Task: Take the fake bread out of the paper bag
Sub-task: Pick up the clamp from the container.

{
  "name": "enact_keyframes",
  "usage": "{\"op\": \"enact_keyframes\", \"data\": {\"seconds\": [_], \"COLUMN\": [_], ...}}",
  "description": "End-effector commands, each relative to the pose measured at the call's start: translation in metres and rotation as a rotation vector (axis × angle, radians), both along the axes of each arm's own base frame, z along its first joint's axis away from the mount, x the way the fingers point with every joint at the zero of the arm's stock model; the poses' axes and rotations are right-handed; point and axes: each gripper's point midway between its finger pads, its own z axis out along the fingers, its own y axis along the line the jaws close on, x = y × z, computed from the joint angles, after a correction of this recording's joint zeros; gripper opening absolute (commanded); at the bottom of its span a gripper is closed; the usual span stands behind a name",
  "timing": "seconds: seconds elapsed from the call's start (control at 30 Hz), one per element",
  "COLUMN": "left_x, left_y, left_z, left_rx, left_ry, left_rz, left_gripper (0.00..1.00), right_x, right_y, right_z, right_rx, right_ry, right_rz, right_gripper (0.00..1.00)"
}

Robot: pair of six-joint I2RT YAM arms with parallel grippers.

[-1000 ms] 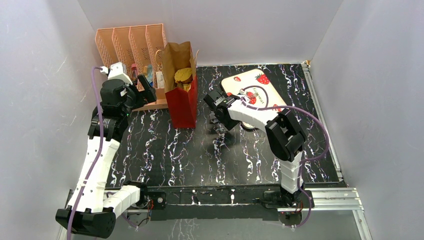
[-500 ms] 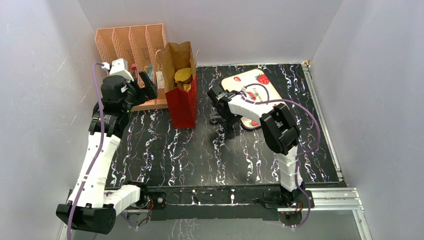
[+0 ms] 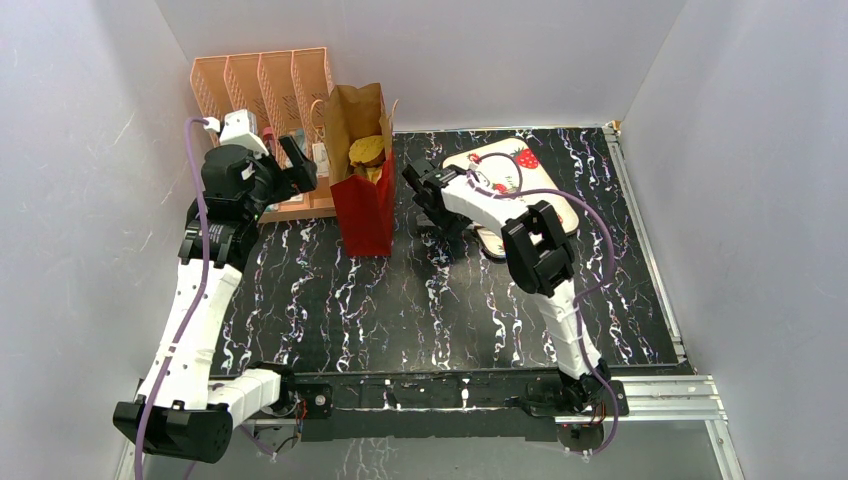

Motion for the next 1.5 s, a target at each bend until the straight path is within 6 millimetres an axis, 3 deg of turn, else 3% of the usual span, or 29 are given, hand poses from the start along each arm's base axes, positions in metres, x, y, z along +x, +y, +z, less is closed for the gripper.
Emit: {"op": "enact_keyframes", "data": {"seconds": [0.0,0.3,0.53,0.7,0.8,0.9,1.1,1.23,1.37,1.47], "left_x": [0.002,0.001,0.001,0.005,0.009,0.014,0.024,0.043,0.059,0.069], "left_y": [-0.006,-0.009,-0.011,-0.011,-0.011,-0.01,-0.011,-0.027,-0.038,-0.032], "left_z": [0.028,0.027,0.036,0.032,0.03,0.025,0.017,0.005,-0.009,-0.016], "left_rx": [-0.003,-0.026,-0.035,-0.016,-0.007,-0.009,-0.009,0.055,0.115,0.162], "left_ry": [-0.084,-0.098,-0.109,-0.084,-0.072,-0.061,-0.049,-0.018,0.022,0.039], "left_rz": [-0.036,-0.042,-0.049,-0.056,-0.057,-0.044,-0.029,-0.083,-0.114,-0.073], "left_gripper": [0.98,0.98,0.98,0.98,0.98,0.98,0.98,0.98,0.98,0.98], "right_x": [-0.006,-0.03,-0.044,-0.055,-0.063,-0.068,-0.072,-0.074,-0.085,-0.095], "right_y": [-0.017,-0.037,-0.053,-0.064,-0.074,-0.083,-0.096,-0.097,-0.104,-0.11], "right_z": [0.0,-0.014,-0.003,0.01,0.021,0.027,0.055,0.093,0.102,0.102], "right_rx": [-0.09,-0.138,-0.201,-0.264,-0.309,-0.342,-0.411,-0.455,-0.494,-0.491], "right_ry": [0.062,0.139,0.148,0.115,0.082,0.054,-0.028,-0.142,-0.15,-0.151], "right_rz": [-0.009,-0.027,0.017,0.081,0.125,0.18,0.283,0.496,0.58,0.598], "right_gripper": [0.89,0.73,0.58,0.41,0.38,0.26,0.26,0.27,0.28,0.28]}}
